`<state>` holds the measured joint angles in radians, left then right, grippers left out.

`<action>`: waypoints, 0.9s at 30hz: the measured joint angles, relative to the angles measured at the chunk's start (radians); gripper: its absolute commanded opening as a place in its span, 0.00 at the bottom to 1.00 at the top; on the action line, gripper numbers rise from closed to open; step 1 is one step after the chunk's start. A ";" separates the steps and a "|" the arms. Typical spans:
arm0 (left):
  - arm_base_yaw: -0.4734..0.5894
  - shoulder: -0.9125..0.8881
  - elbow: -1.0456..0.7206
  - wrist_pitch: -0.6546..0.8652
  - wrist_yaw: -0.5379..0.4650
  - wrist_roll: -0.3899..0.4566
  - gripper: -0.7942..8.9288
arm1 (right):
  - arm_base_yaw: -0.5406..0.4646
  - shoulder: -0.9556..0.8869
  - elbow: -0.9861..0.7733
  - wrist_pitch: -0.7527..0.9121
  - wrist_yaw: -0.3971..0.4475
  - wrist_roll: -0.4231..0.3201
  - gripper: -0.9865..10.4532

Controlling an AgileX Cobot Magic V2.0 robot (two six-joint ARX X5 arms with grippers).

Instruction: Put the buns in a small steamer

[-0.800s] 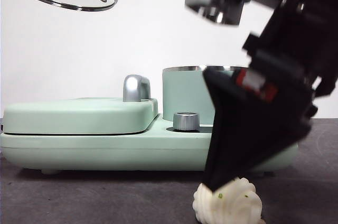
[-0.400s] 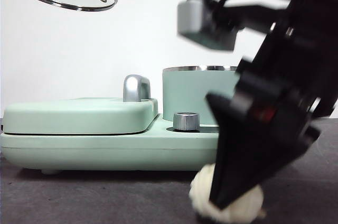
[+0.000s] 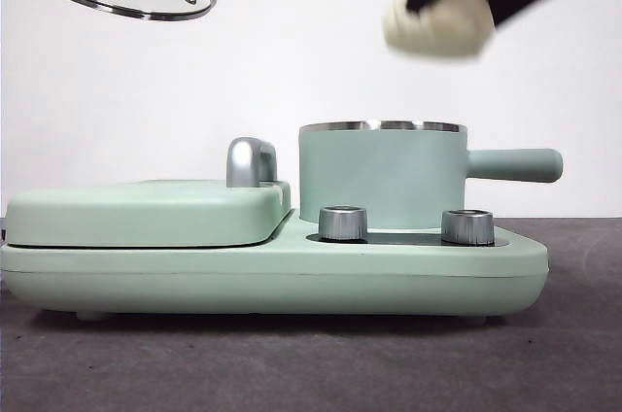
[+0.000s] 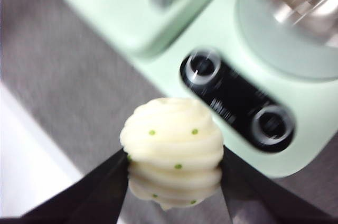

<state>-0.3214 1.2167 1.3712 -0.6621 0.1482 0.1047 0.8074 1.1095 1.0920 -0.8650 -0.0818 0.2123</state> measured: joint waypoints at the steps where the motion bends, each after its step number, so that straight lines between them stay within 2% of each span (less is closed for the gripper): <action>1: 0.000 0.000 0.000 0.000 0.000 0.000 0.09 | -0.022 0.013 0.030 -0.004 -0.002 -0.003 0.30; 6: 0.000 0.000 0.000 0.000 0.000 0.000 0.09 | -0.155 0.140 0.169 -0.005 -0.024 -0.057 0.30; 11: 0.000 0.000 0.000 0.000 0.000 0.000 0.09 | -0.246 0.312 0.267 0.003 -0.023 -0.121 0.30; 17: 0.000 0.000 0.000 0.000 0.000 0.000 0.09 | -0.293 0.478 0.344 0.043 -0.023 -0.183 0.30; 27: 0.000 0.000 0.000 0.000 0.000 0.000 0.09 | -0.320 0.622 0.375 0.077 -0.023 -0.212 0.34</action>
<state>-0.3214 1.2167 1.3712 -0.6624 0.1482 0.1047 0.4870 1.7313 1.4666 -0.7883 -0.1047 -0.0002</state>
